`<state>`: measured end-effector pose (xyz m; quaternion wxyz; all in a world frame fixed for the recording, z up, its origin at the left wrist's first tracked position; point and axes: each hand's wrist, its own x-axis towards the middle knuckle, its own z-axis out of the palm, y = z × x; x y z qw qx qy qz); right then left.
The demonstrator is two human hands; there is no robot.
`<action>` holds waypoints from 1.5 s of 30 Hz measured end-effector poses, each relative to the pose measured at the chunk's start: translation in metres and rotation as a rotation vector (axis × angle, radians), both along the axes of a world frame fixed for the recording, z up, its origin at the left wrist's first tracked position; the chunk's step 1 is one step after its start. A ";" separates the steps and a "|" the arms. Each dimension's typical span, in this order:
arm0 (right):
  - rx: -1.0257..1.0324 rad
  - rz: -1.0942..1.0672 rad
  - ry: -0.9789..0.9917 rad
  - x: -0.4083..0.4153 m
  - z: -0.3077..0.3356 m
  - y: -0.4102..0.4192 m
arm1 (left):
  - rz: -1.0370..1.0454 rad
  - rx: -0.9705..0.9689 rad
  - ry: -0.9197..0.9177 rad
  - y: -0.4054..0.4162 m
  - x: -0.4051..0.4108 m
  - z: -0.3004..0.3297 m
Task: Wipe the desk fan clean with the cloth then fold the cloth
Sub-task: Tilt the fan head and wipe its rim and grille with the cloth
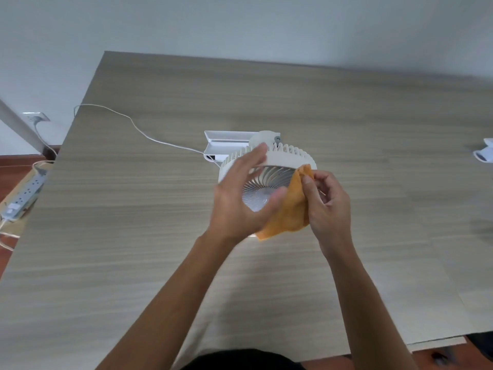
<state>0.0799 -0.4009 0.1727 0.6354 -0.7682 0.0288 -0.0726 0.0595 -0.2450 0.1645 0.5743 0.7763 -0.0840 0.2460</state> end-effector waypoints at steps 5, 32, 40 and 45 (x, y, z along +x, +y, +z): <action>-0.093 -0.045 0.063 0.006 -0.009 0.006 | 0.193 0.187 -0.060 0.041 0.043 -0.007; -0.261 -0.302 0.018 0.013 -0.025 0.044 | -0.293 -0.032 0.392 0.053 0.076 -0.013; -0.282 -0.383 -0.095 0.015 -0.009 0.038 | -0.287 -0.074 0.369 0.053 0.075 -0.017; -0.267 -0.246 0.186 0.016 -0.012 0.034 | -0.307 -0.080 0.369 0.054 0.074 -0.016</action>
